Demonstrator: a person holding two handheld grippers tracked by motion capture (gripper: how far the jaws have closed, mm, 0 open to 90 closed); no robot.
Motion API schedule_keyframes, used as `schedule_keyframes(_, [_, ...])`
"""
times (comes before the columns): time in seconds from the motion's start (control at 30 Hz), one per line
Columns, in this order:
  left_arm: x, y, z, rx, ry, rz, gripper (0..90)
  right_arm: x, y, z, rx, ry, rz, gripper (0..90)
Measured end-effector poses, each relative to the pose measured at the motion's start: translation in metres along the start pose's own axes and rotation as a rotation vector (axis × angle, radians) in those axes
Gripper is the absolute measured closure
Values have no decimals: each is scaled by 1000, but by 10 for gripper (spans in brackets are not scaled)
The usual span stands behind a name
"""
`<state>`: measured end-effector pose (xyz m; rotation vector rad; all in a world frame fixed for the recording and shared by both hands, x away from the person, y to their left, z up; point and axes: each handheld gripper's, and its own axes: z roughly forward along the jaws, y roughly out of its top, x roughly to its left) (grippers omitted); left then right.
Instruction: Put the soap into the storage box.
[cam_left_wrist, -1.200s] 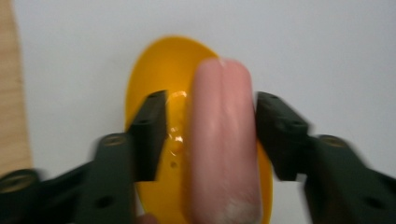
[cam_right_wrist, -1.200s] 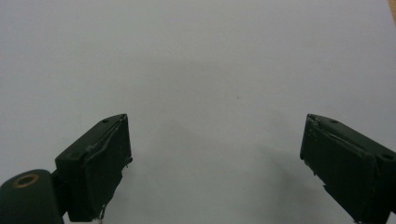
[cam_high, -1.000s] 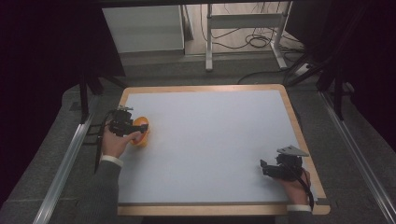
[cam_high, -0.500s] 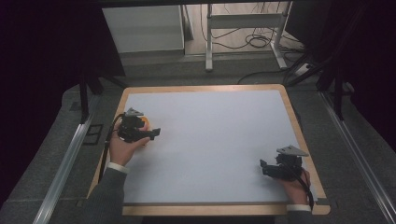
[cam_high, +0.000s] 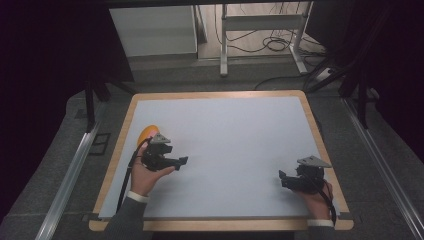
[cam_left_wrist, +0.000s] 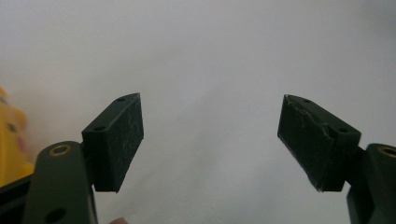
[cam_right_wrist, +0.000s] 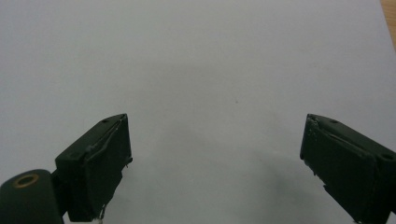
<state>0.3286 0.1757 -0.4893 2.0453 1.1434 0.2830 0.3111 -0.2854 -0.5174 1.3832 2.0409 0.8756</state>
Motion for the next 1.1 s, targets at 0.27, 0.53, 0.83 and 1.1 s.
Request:
schedule_keyframes(0.27, [-9,-28,8,-15,-20,-24,233,-2,0,0,-2,-1,4,84])
schedule_keyframes(0.53, [-7,-54,5,-12,5,-48,236,2,1,0,-6,8,-6,84])
schedule_keyframes(0.83, [-4,-57,6,-32,33,-41,246,6,3,2,-14,15,-16,84])
schedule_keyframes(1.1, [-1,-57,3,-45,59,-35,248,11,5,2,-48,39,-35,84])
